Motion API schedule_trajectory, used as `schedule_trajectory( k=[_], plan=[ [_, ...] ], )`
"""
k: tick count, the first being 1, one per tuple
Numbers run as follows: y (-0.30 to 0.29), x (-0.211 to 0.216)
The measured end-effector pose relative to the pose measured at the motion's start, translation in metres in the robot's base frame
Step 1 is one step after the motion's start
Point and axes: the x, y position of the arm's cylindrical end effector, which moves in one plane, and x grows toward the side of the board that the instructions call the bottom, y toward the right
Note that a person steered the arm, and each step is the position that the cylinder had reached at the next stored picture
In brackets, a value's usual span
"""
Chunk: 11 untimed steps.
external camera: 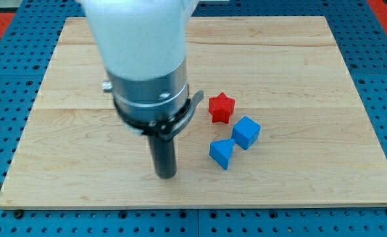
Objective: Touch the left of the blue cube
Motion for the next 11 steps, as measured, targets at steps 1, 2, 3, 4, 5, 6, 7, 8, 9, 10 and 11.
schedule_trajectory(
  k=[1,2,3,4,5,6,7,8,9,10,11],
  plan=[
    [0.0,-0.009],
    [0.056,-0.008],
    [0.141,-0.002],
    [0.098,0.002],
    [0.049,0.002],
    [0.076,0.004],
    [0.055,-0.02],
    [0.08,-0.053],
    [0.145,-0.053],
    [0.158,-0.016],
    [0.104,-0.015]
  ],
)
